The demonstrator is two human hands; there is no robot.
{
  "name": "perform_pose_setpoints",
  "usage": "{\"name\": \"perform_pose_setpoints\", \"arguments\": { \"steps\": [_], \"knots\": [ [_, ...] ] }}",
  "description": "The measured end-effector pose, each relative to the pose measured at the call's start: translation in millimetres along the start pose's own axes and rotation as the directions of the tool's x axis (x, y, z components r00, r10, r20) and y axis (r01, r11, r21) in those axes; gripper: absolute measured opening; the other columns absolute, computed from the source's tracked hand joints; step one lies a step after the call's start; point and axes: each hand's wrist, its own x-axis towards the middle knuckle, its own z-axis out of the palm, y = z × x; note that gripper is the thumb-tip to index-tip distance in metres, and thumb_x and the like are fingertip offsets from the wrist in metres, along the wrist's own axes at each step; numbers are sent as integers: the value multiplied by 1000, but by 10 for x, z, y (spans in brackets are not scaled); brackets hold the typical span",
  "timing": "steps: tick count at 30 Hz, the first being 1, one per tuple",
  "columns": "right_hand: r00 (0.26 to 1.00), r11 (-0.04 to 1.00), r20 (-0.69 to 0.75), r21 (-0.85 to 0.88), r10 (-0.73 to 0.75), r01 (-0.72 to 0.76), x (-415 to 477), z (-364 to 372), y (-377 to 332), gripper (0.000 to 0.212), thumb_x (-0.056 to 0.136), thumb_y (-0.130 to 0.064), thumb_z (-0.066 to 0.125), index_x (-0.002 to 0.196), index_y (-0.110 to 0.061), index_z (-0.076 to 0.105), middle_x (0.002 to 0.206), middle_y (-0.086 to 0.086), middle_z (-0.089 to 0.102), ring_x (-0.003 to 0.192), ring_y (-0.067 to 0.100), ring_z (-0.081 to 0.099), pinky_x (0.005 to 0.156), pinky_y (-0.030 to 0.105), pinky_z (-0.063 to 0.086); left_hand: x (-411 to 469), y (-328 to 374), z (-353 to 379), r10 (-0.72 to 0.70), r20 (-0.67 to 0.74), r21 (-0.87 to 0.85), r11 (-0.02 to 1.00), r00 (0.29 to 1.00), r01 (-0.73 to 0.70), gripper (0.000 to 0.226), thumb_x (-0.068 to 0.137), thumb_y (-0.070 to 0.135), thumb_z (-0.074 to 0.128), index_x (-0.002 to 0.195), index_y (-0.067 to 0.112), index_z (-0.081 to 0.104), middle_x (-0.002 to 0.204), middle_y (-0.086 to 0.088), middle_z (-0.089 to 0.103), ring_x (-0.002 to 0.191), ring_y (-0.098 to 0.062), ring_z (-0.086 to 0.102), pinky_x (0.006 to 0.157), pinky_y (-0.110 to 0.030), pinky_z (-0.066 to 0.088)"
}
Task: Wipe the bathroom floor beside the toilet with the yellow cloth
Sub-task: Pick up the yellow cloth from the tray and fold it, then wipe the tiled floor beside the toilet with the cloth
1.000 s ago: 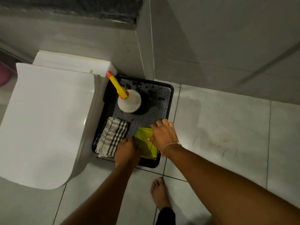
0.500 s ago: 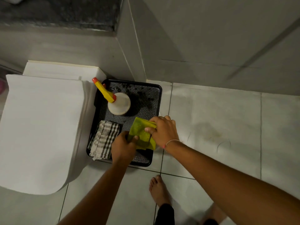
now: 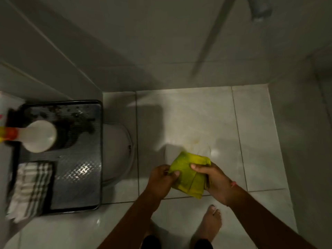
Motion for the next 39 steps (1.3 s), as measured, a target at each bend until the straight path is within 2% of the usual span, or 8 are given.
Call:
{"name": "perform_pose_setpoints", "arguments": {
  "steps": [5,9,15,20,24,31,37,39],
  "knots": [
    [956,999,-291,-28,17,-26,660,-674,625,20,87,-8,67,107,-9,71,100,16,75,89,33,72,73,40,60,827,-643,509,-80,141,402,916,987,16,24,90,25,68,111,12,68,96,-4,69,94,-22,68,85,-34,56],
    [826,947,-507,-308,-245,92,1262,-1056,904,10,90,-14,65,98,-16,70,93,15,73,86,35,70,78,50,59,1633,-989,490,112,147,798,574,983,-184,60,94,35,58,149,24,37,150,-6,48,140,-27,42,114,-40,37],
    [560,370,-317,-929,-765,-20,2037,-1476,1189,52,90,2,53,138,-16,50,140,9,56,129,34,52,93,47,55,2751,-1148,-39,361,179,971,83,915,-222,68,97,31,42,158,13,15,168,-13,8,155,-33,5,124,-54,14],
    [783,-6,-98,-992,-614,-129,2479,-1700,1389,72,82,0,54,147,-23,32,157,3,32,146,31,22,118,42,28,3191,-1203,-437,363,283,957,-168,888,-237,79,90,32,55,155,2,23,164,-23,19,152,-41,18,117,-58,22],
    [780,-33,-54,-995,-623,-95,2412,-1715,1802,85,65,4,68,143,-16,42,151,10,43,142,40,31,117,53,28,3306,-1263,-558,350,337,938,-207,874,-279,79,89,43,36,152,-3,29,161,-27,25,149,-43,26,115,-59,28],
    [615,288,-398,-918,-681,-274,2834,-1937,1262,75,80,-6,60,149,-13,29,158,15,28,146,42,18,119,54,15,3430,-1377,-618,361,355,933,-197,862,-301,81,90,48,29,154,-1,23,163,-24,19,152,-40,19,119,-58,21],
    [797,-150,66,-988,-600,-32,2569,-2124,1455,84,73,0,61,149,-20,30,158,8,29,147,39,18,118,57,21,3447,-1412,-589,394,349,937,-180,850,-300,81,89,48,30,154,-1,24,163,-24,21,151,-41,21,118,-59,21],
    [815,-98,-43,-988,-578,-122,2390,-2330,1513,88,70,2,62,149,-20,30,157,9,31,145,40,22,114,59,28,3431,-1414,-589,396,341,939,-178,852,-293,81,89,48,29,154,-1,25,162,-24,22,151,-41,21,118,-59,22]
  ]
}}
